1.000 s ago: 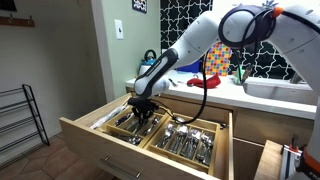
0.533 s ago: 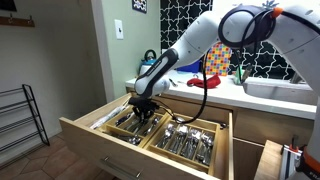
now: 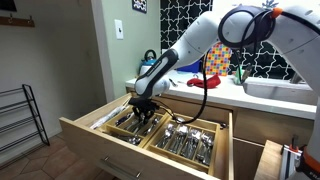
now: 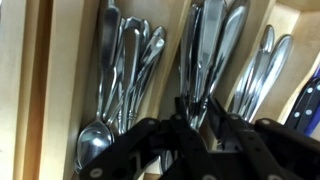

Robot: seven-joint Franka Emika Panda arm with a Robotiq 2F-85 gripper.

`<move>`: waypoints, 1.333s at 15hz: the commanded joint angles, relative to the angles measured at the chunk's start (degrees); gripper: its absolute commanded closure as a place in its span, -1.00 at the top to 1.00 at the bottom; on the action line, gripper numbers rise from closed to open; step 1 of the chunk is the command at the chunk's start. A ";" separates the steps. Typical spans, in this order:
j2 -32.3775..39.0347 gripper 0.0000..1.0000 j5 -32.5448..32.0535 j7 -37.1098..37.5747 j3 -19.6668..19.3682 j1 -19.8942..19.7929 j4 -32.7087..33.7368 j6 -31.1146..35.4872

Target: Remove a tablespoon from the drawer and put it on the table

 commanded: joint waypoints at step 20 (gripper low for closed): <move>-4.07 -0.97 -3.61 3.10 -2.38 3.42 -1.06 -4.98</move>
